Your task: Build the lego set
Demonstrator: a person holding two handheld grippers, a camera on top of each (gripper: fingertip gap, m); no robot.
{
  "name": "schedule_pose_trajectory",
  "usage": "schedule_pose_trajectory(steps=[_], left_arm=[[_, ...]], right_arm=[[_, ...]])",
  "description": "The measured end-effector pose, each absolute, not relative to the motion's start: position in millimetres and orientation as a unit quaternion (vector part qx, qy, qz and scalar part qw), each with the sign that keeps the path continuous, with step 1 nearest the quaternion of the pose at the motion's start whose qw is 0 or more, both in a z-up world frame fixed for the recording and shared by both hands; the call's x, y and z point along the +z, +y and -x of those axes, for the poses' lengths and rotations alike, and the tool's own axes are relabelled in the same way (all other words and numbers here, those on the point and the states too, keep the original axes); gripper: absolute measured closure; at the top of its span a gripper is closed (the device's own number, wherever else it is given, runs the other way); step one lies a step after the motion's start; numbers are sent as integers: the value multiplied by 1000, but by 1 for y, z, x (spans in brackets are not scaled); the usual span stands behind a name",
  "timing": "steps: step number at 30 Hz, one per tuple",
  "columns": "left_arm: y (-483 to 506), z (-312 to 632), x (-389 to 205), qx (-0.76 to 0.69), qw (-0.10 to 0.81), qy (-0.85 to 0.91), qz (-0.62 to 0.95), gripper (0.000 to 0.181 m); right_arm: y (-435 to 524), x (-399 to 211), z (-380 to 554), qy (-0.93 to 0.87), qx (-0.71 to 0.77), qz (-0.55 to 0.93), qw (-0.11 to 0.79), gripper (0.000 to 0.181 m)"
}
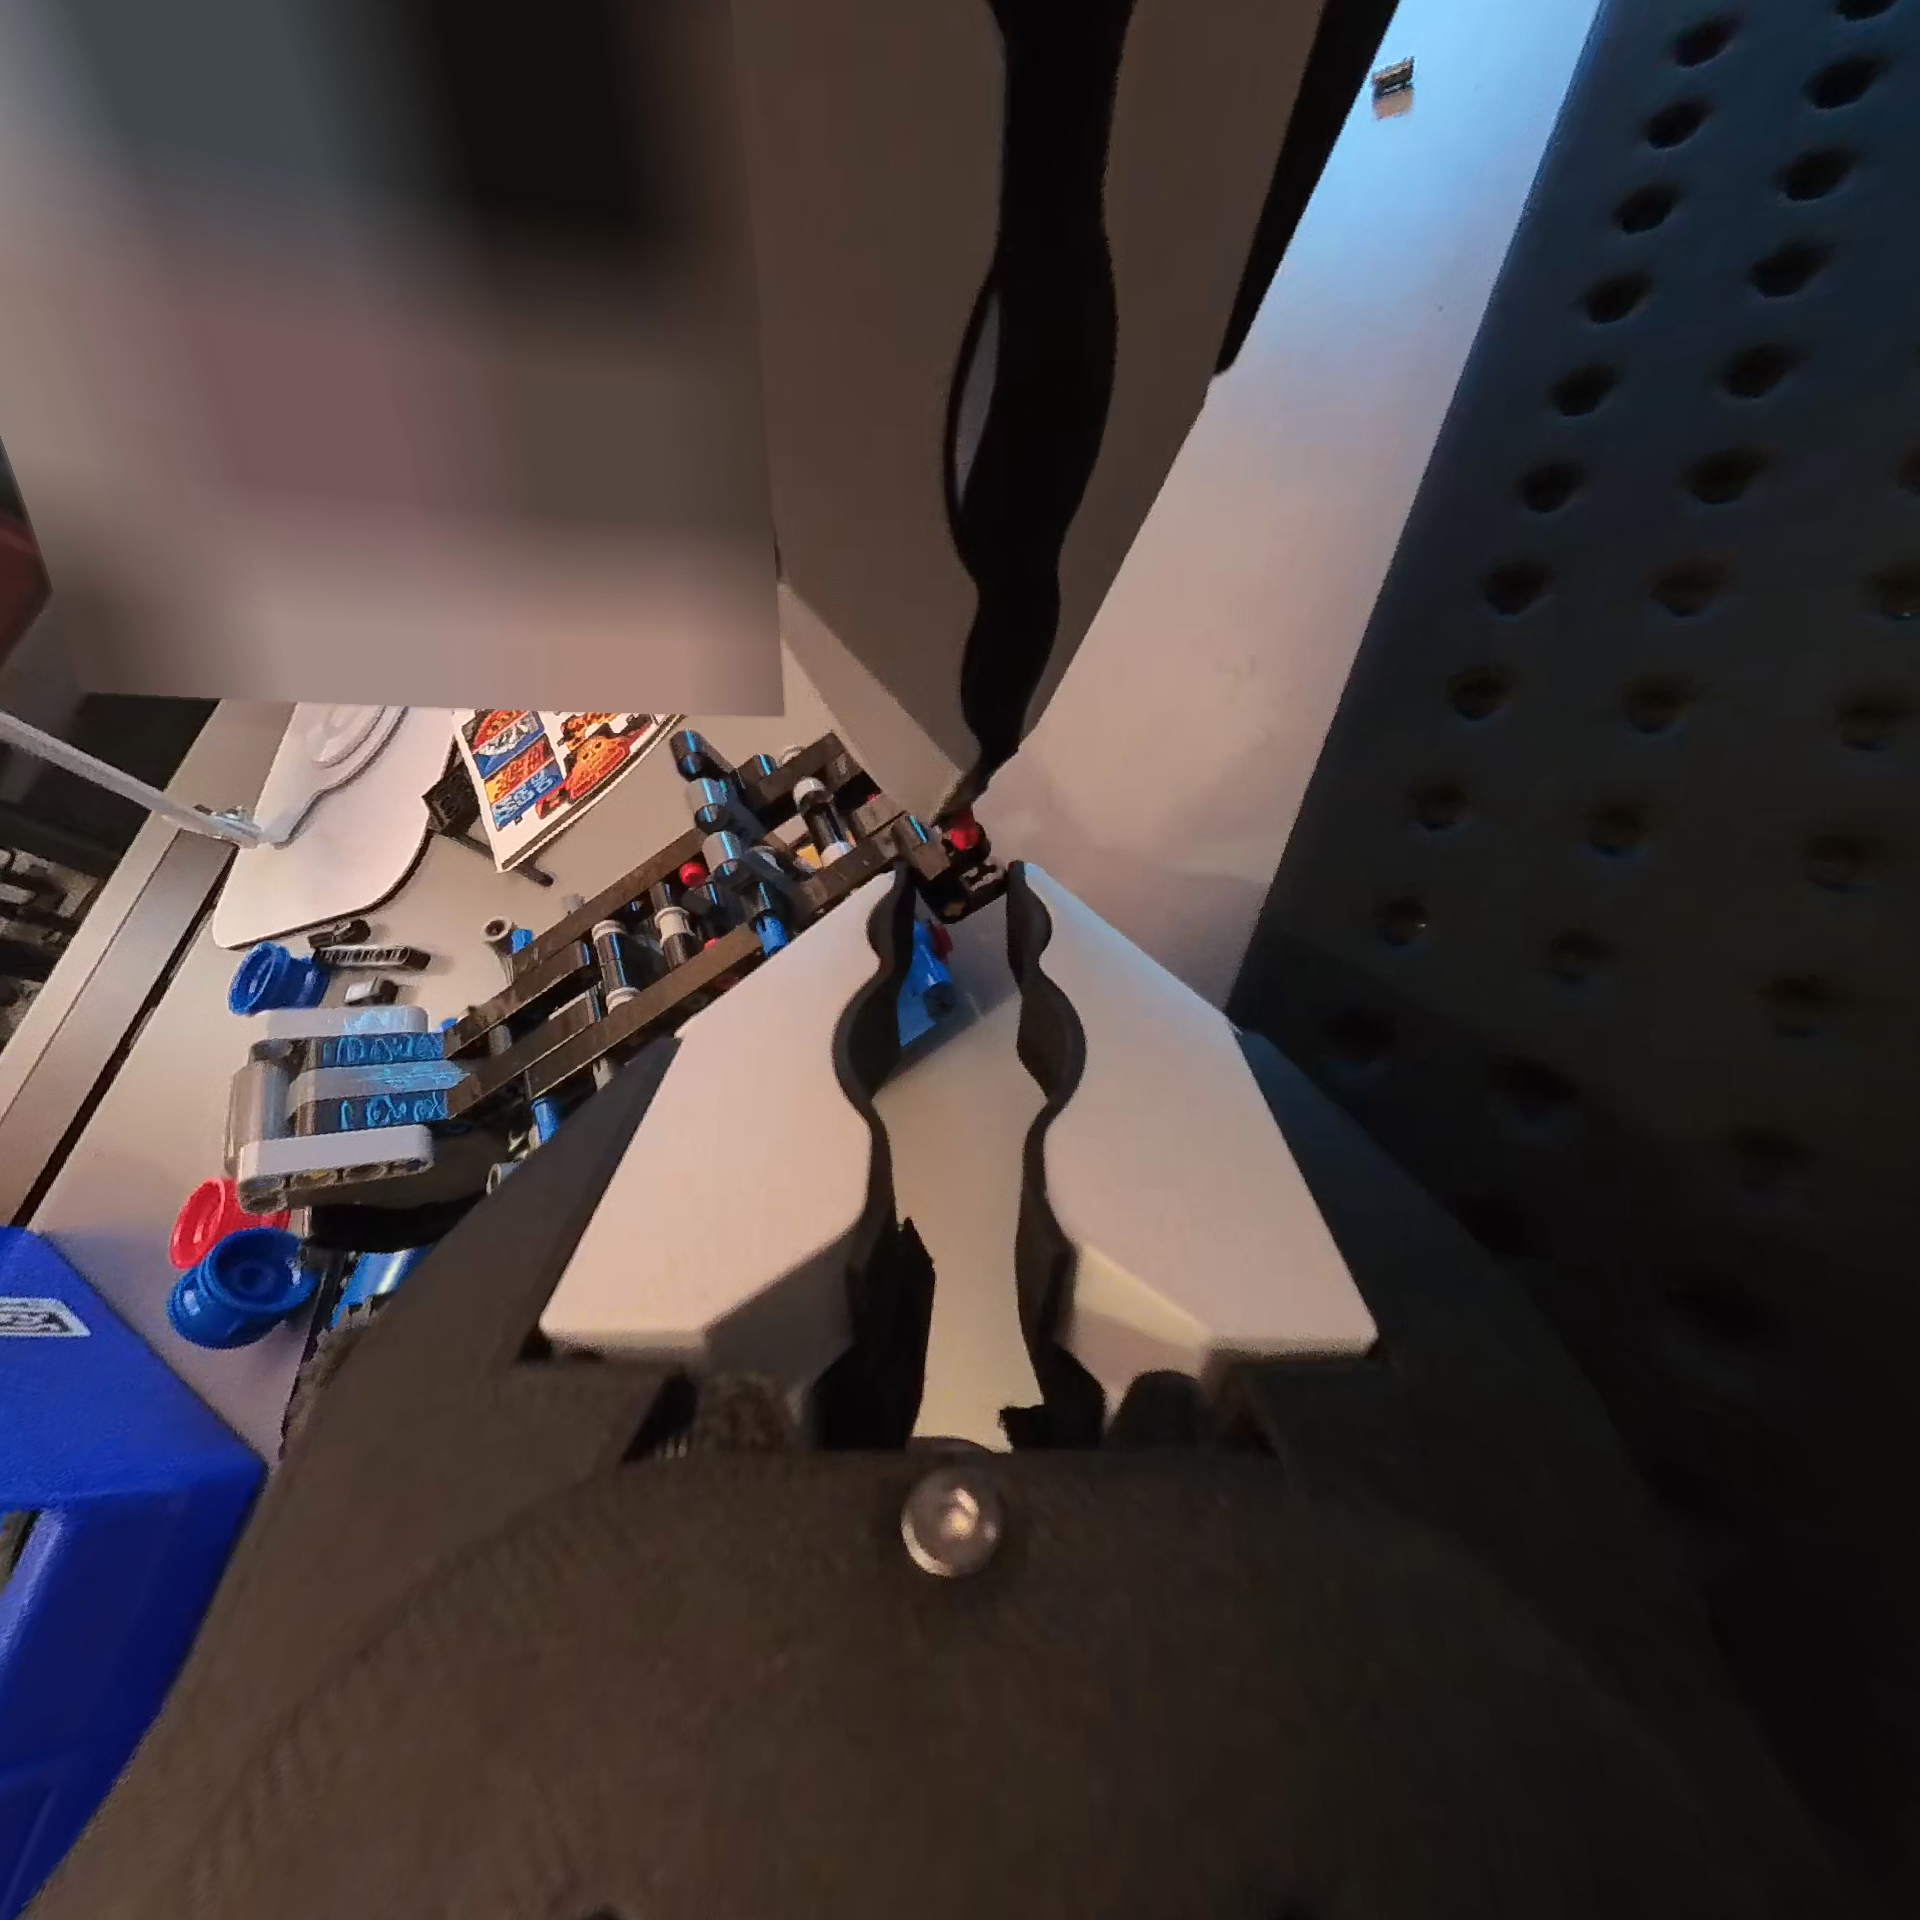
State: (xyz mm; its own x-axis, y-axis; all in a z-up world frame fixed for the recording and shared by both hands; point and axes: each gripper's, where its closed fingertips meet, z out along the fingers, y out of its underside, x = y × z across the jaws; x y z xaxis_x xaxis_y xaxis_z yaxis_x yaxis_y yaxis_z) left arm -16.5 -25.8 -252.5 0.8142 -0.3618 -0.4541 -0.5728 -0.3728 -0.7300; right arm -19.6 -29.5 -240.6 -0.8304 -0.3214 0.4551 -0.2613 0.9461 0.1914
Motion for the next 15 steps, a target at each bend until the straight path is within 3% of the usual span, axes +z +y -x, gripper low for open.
schedule_pose_trajectory(steps=[15], left_arm=[[-19, 12, -252, 118, 484, 284, 819, 165]], right_arm=[[-24, -242, 15, -984, 31, 76, 157, 180]])
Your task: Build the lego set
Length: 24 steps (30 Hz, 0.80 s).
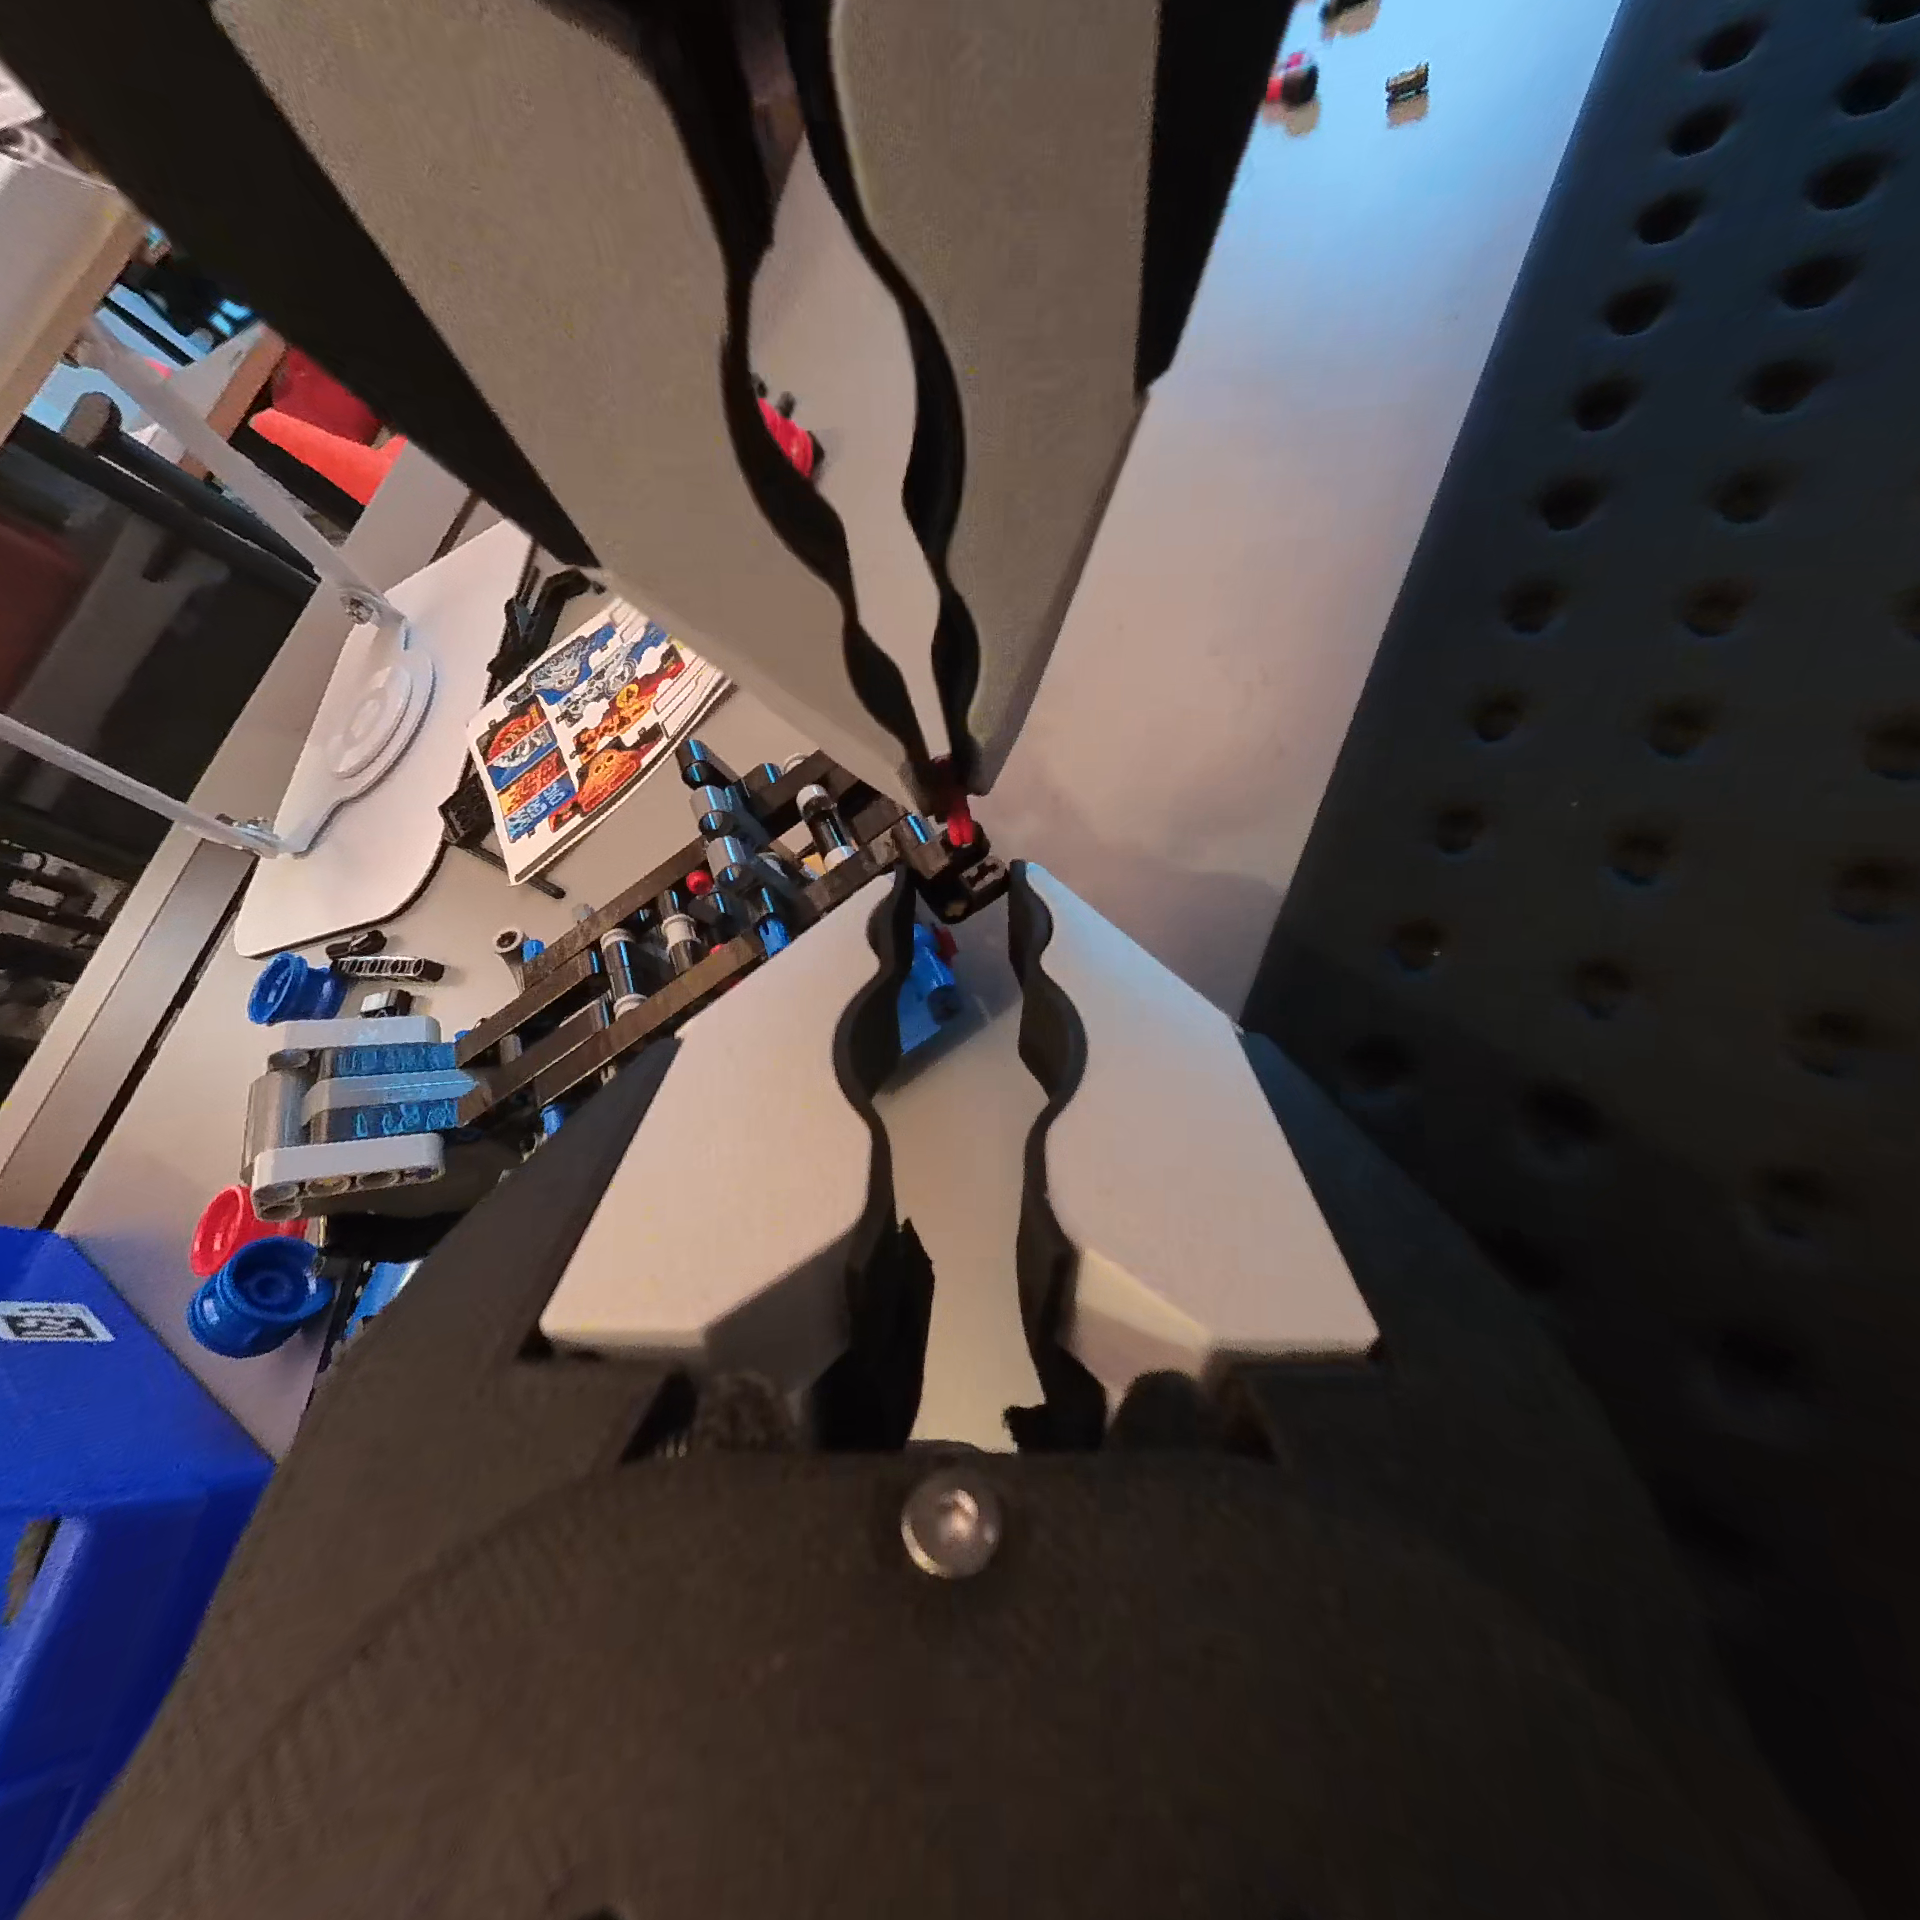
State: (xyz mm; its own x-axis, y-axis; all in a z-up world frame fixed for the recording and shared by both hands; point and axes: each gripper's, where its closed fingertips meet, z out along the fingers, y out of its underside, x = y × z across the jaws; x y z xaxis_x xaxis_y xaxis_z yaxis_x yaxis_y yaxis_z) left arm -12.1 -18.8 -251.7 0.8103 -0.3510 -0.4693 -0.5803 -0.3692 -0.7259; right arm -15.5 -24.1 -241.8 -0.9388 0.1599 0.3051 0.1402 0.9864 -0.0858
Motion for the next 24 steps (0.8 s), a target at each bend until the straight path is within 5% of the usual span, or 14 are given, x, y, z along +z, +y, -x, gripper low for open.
schedule_pose_trajectory(steps=[24], left_arm=[[-5, 15, -257, 137, 476, 272, 825, 166]], right_arm=[[-13, -246, 14, -981, -14, 192, 34, 180]])
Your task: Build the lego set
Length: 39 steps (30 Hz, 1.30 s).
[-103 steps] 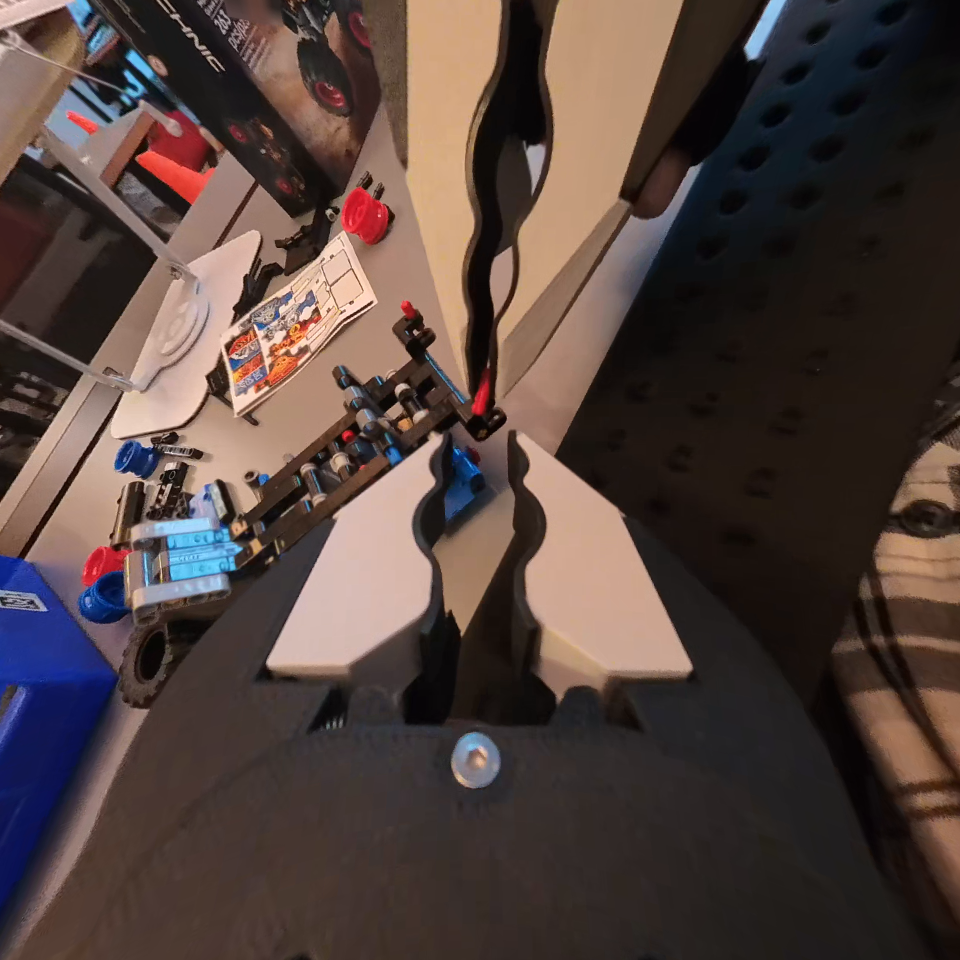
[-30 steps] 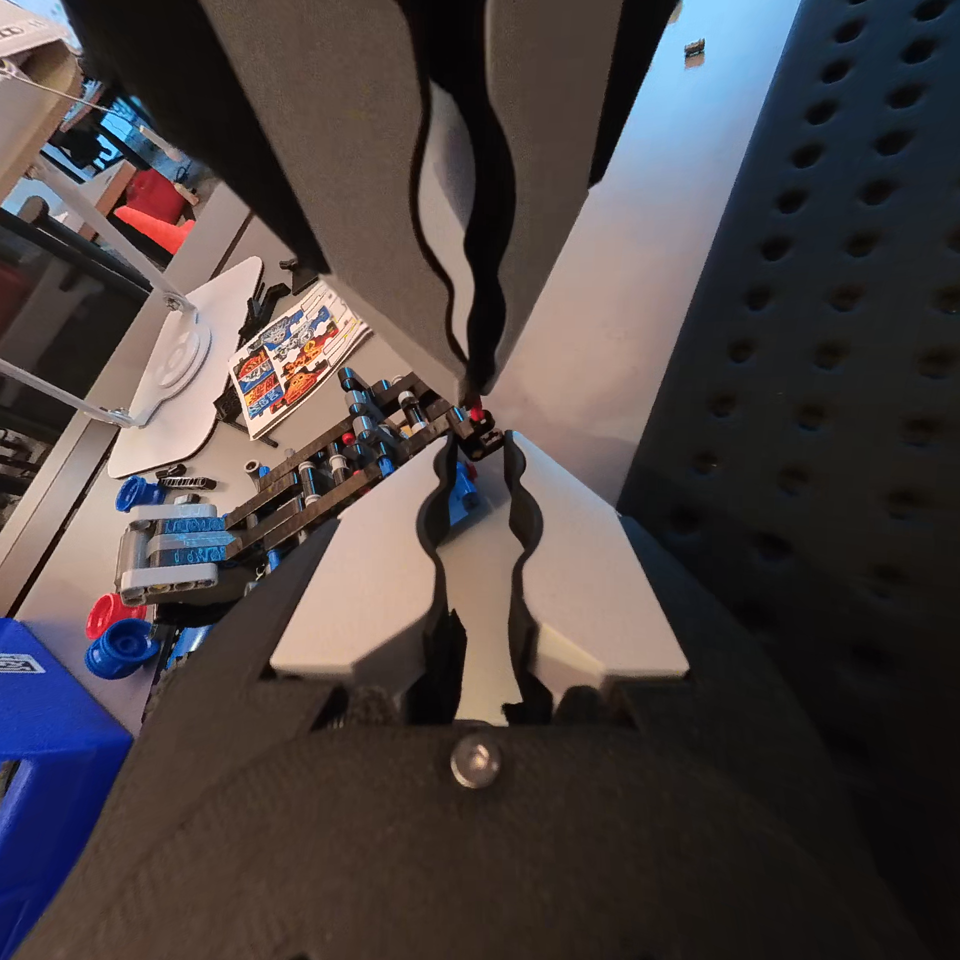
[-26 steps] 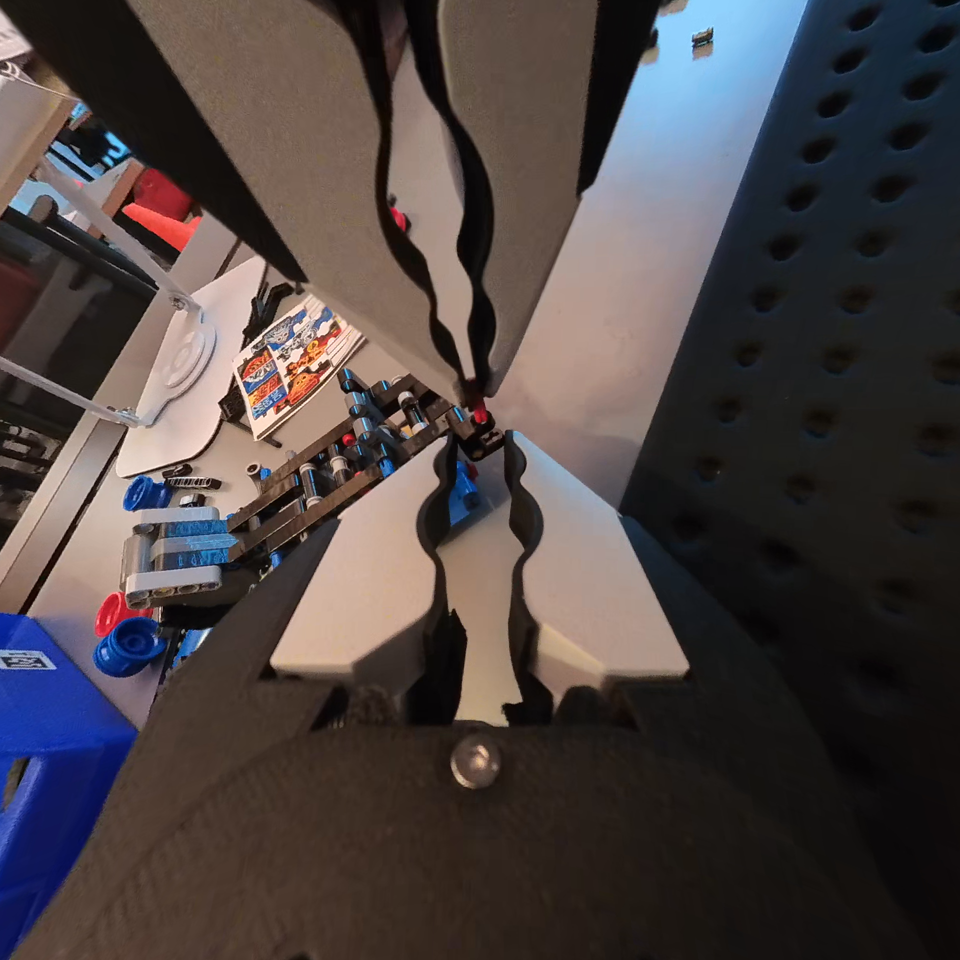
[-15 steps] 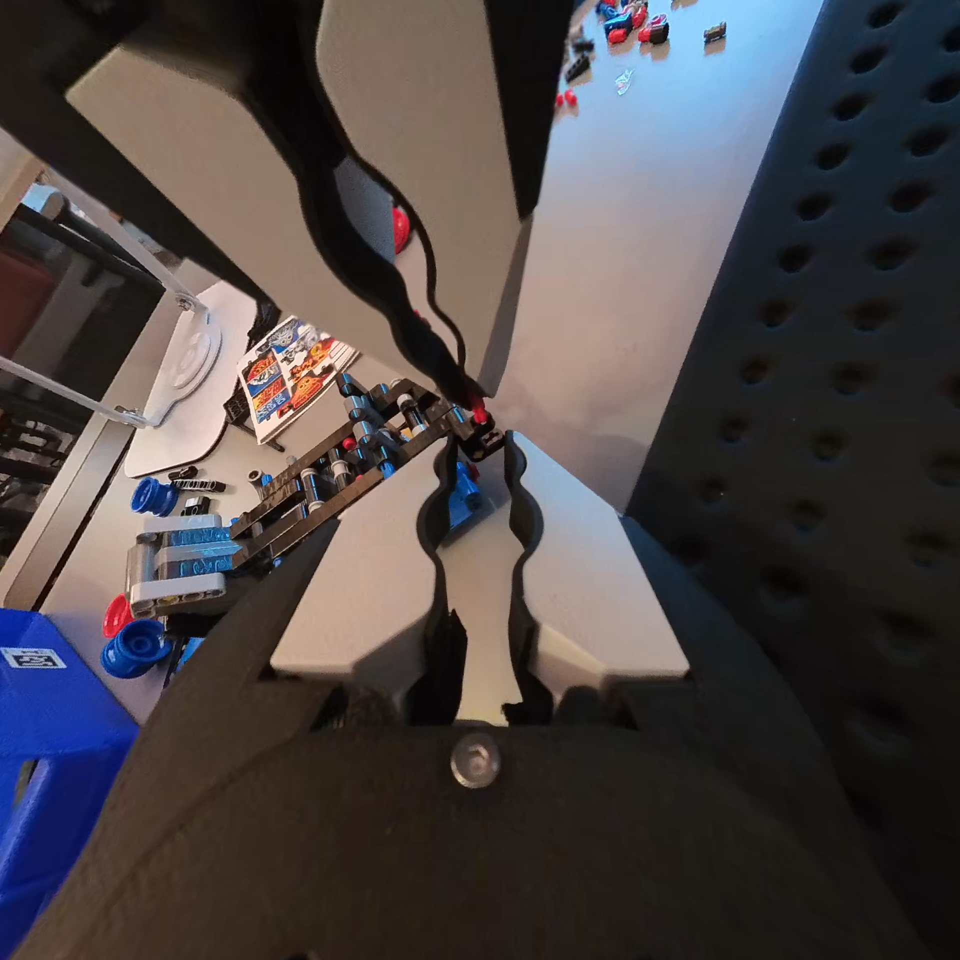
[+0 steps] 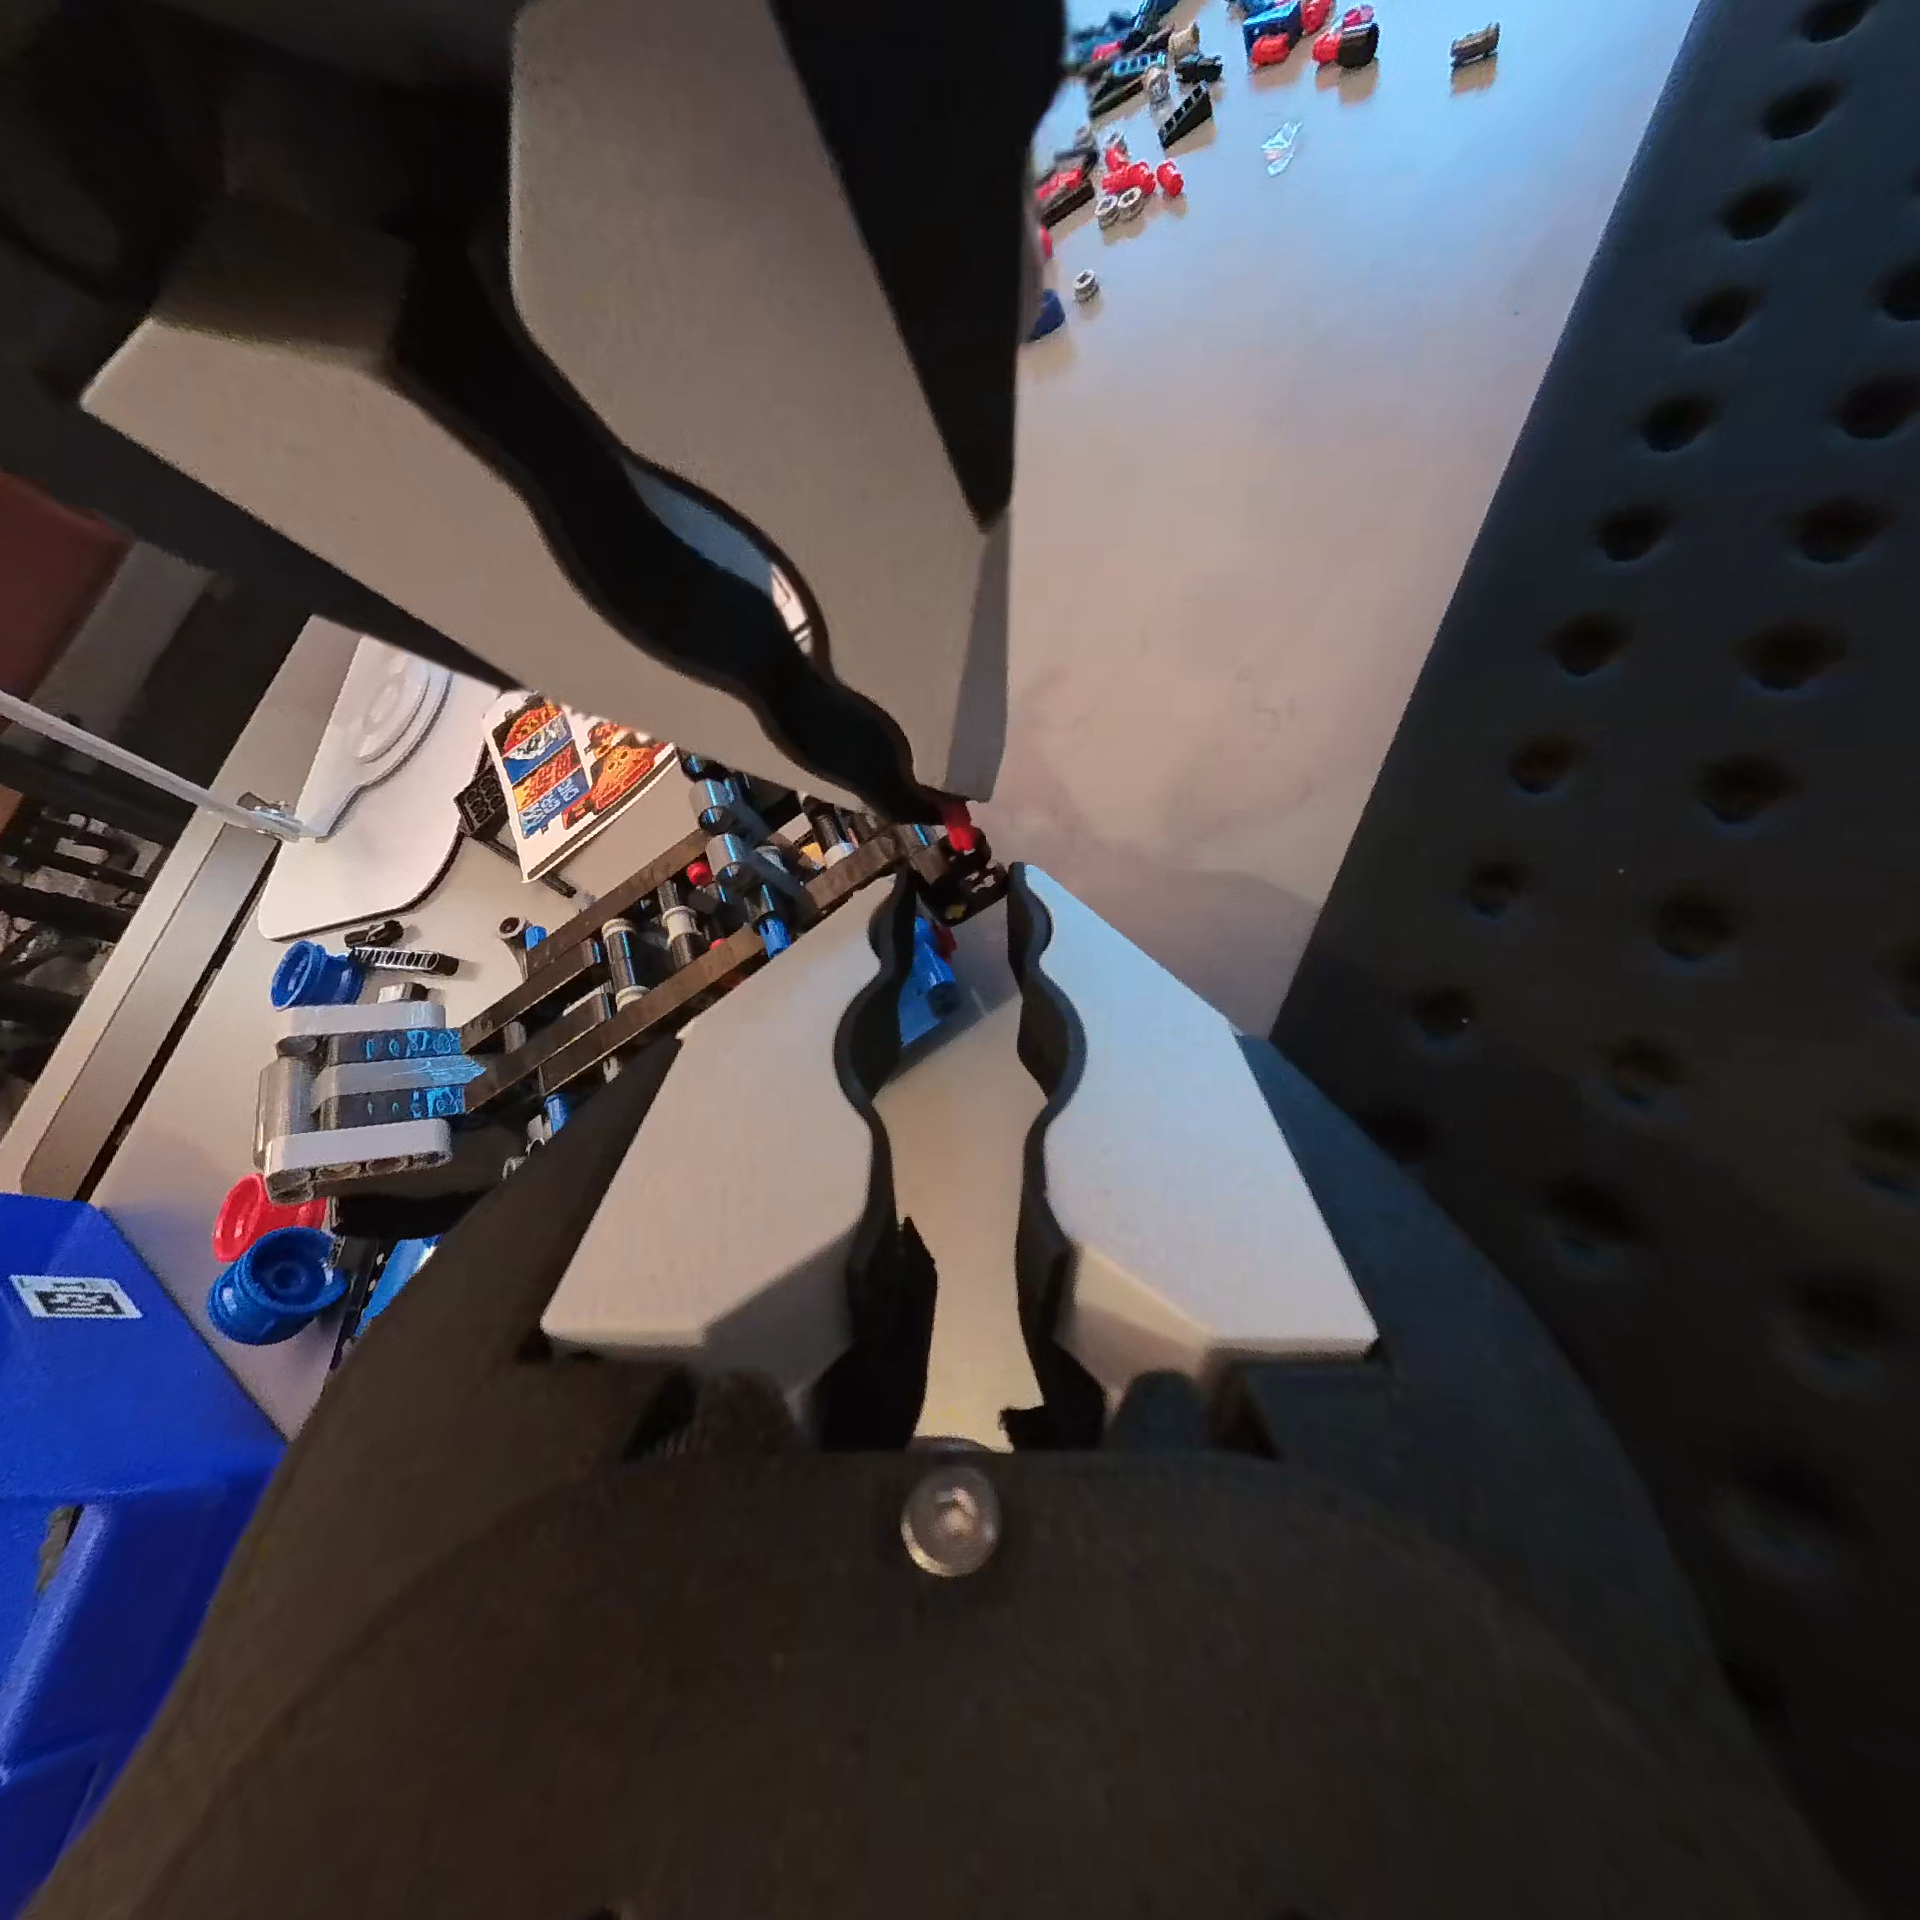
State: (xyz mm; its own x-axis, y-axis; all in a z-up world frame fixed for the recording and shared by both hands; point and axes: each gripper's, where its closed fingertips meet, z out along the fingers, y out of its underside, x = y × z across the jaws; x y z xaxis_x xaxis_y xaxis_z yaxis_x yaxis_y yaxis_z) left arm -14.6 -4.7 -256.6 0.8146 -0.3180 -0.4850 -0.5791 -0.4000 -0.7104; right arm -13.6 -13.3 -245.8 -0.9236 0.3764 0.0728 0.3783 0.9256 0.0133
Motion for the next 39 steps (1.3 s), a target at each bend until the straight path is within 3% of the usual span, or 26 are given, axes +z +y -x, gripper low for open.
schedule_pose_trajectory(steps=[13, 20, 25, 39], left_arm=[[0, 19, -259, 146, 472, 271, 826, 166], [0, 19, -234, 149, 537, 260, 788, 168], [1, 17, -229, 185, 544, 276, 770, 178], [-3, 19, -204, 201, 591, 264, 735, 179]], right_arm=[[-15, -245, 15, -969, 4, 246, 0, 180], [-16, -236, 19, -945, 116, 305, 21, 180], [-18, -229, 18, -921, 187, 340, 22, 180], [-27, -205, 20, -863, 343, 370, 33, 178]])
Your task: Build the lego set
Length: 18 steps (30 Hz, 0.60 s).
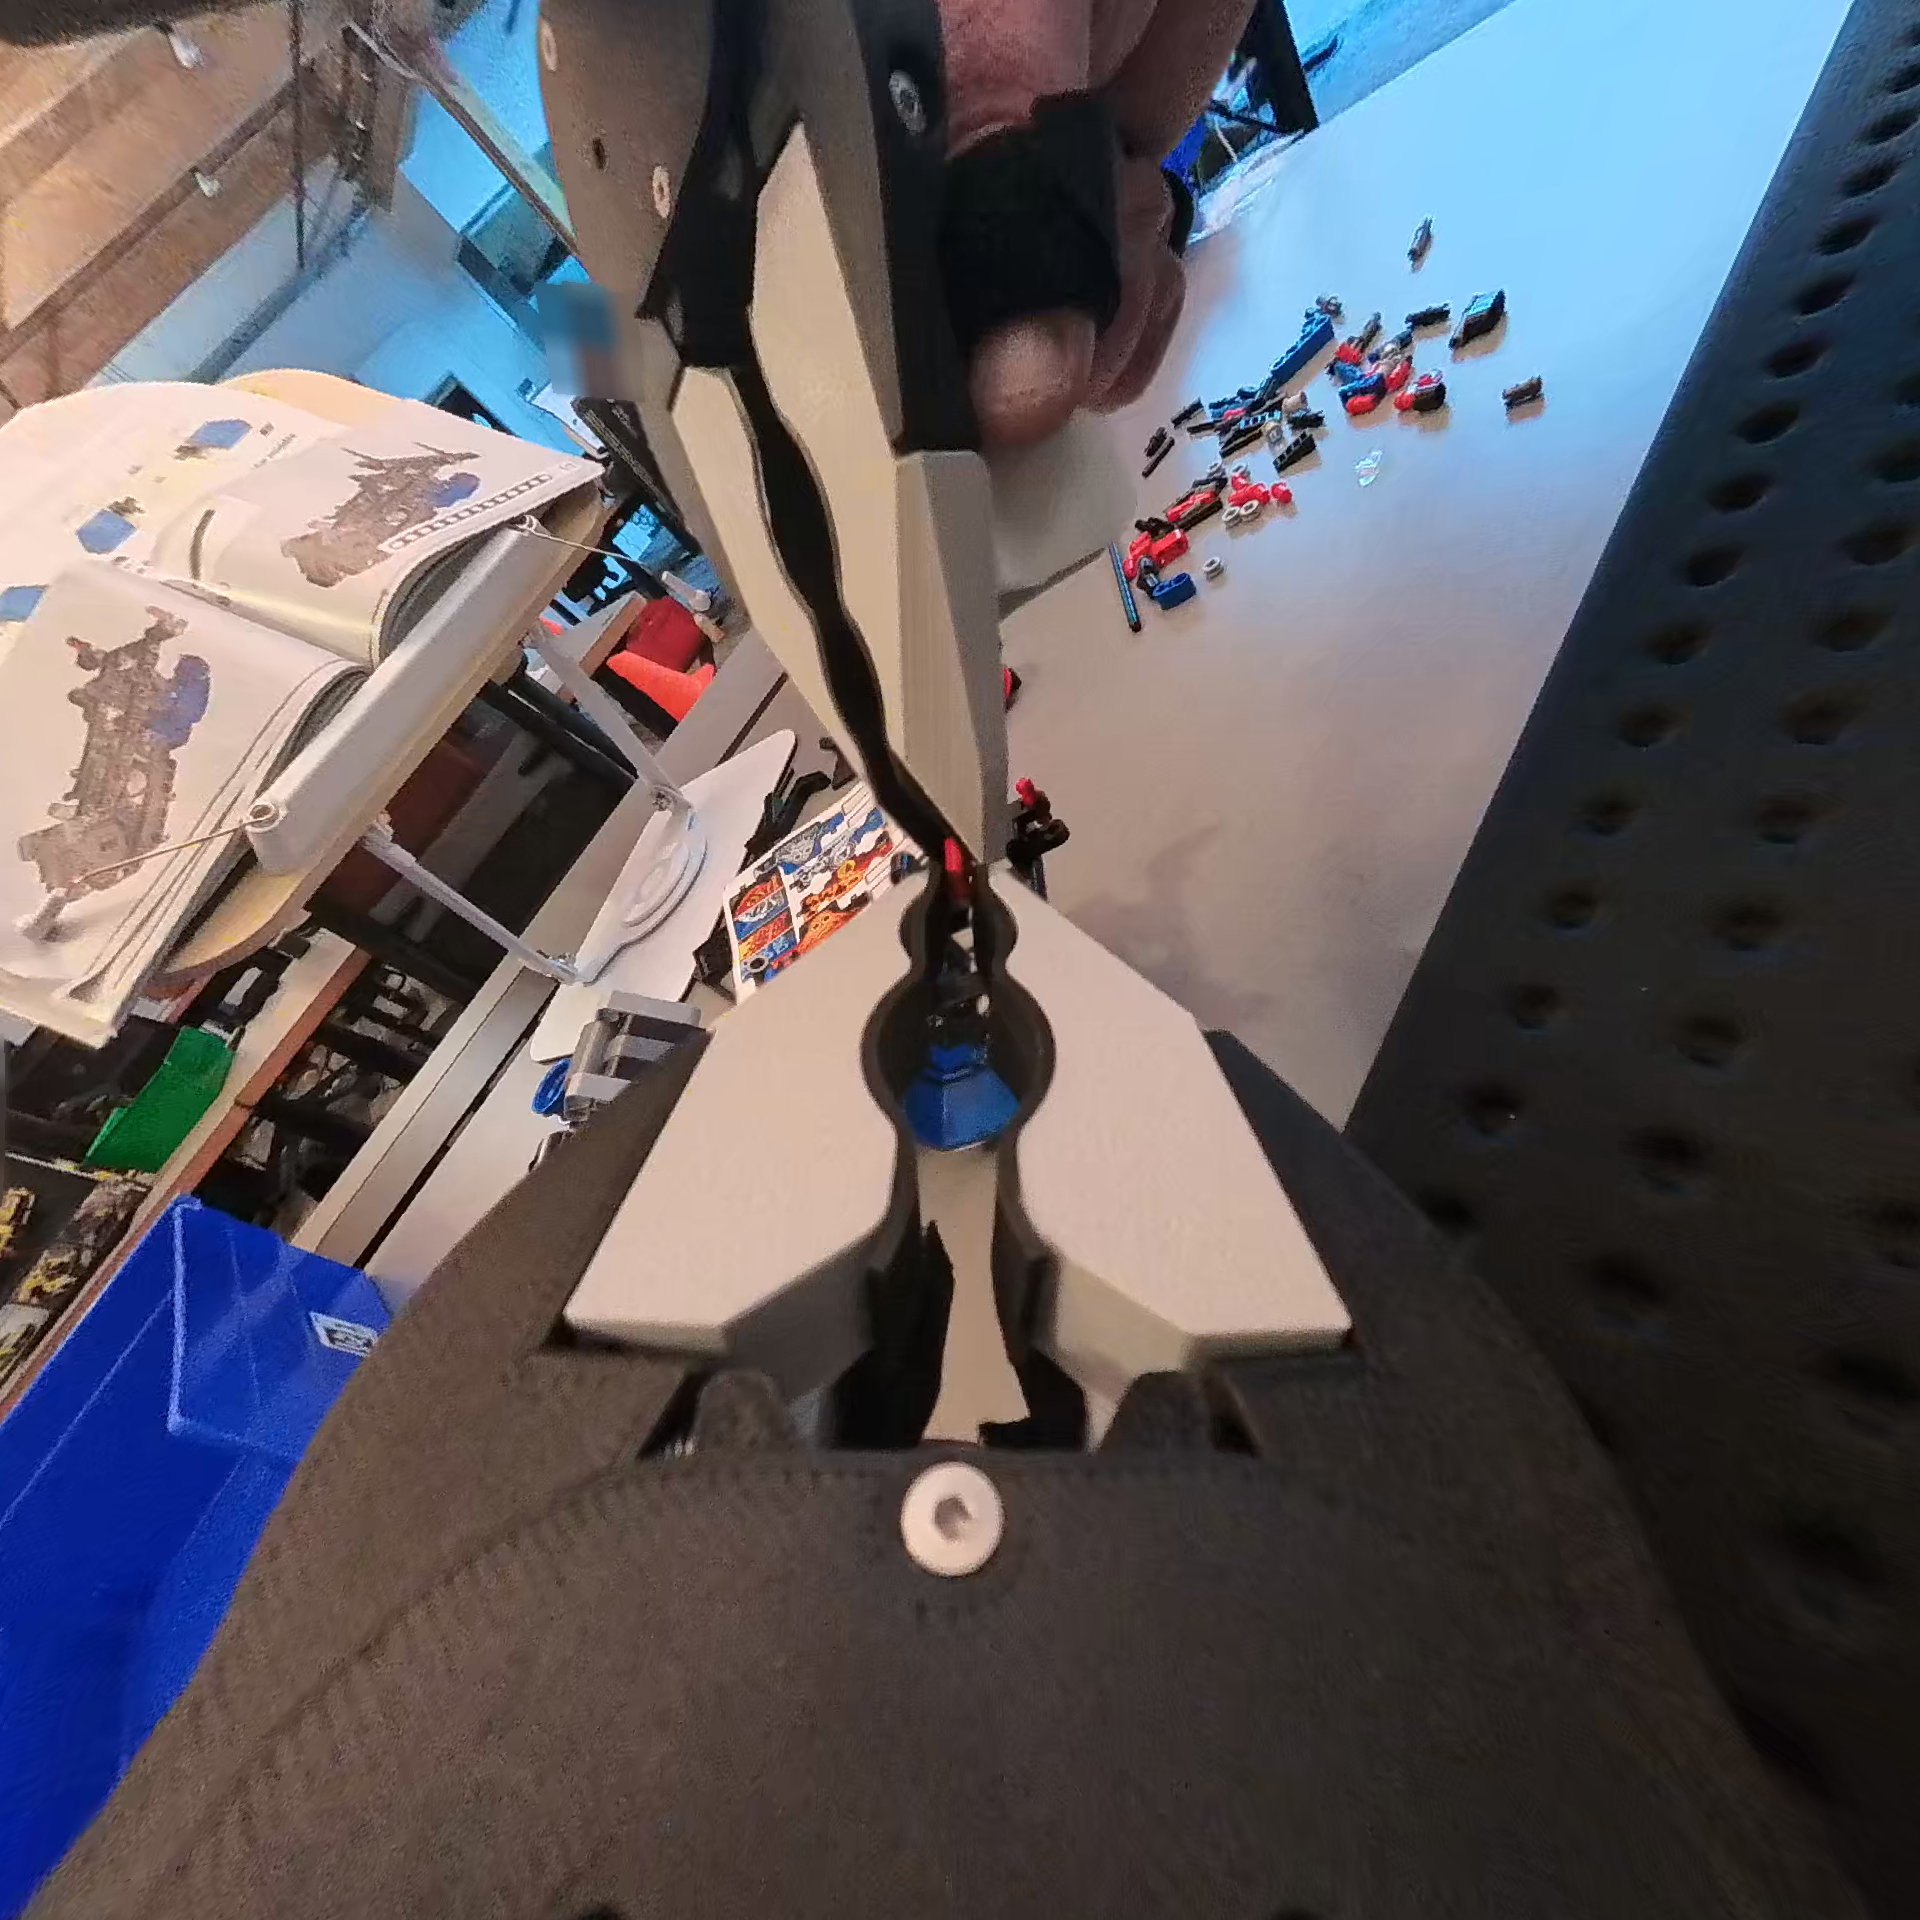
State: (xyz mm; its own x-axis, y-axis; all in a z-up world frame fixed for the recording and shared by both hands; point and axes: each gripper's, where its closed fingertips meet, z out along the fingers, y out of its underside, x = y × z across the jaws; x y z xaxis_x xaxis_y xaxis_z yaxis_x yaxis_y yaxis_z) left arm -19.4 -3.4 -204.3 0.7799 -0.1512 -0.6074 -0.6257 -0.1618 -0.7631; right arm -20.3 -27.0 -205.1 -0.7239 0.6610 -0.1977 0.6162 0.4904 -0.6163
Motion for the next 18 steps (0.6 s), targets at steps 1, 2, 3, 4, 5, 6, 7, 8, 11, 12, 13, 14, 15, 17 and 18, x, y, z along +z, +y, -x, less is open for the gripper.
schedule_pose_trajectory(steps=[1, 2, 3, 4, 5, 6, 7, 8, 11, 12, 13, 14, 15, 17, 18], left_arm=[[-4, 19, -203, 201, 593, 264, 733, 179], [-4, 19, -202, 204, 595, 264, 731, 179], [-4, 19, -201, 203, 597, 264, 730, 179], [-5, 19, -201, 202, 598, 265, 729, 179], [-5, 19, -201, 203, 598, 265, 729, 179], [-5, 19, -200, 204, 598, 265, 728, 179], [-5, 19, -200, 203, 598, 266, 728, 179], [-5, 19, -200, 203, 599, 265, 728, 179], [-6, 19, -199, 204, 600, 265, 727, 179], [-6, 20, -200, 204, 599, 264, 728, 179], [-6, 20, -200, 204, 598, 265, 728, 179], [-6, 19, -200, 203, 599, 265, 728, 179], [-6, 19, -199, 204, 600, 265, 727, 179], [-6, 19, -200, 200, 598, 265, 729, 179], [-6, 19, -201, 202, 597, 266, 729, 179]], right_arm=[[-28, -204, 20, -860, 350, 370, 34, 178], [-28, -203, 20, -857, 357, 369, 35, 177], [-28, -202, 20, -855, 361, 371, 36, 176], [-28, -202, 20, -853, 365, 372, 38, 176], [-27, -202, 21, -850, 366, 375, 42, 174], [-27, -202, 21, -849, 368, 377, 42, 174], [-27, -202, 20, -848, 369, 377, 44, 174], [-27, -201, 20, -847, 370, 378, 47, 175], [-27, -200, 20, -844, 374, 380, 55, 176], [-27, -200, 19, -844, 374, 380, 57, 176], [-26, -200, 19, -844, 373, 382, 58, 176], [-26, -198, 19, -842, 376, 382, 60, 175], [-26, -198, 19, -841, 379, 382, 61, 176], [-27, -199, 19, -841, 379, 381, 63, 178], [-27, -199, 19, -841, 380, 381, 64, 178]])
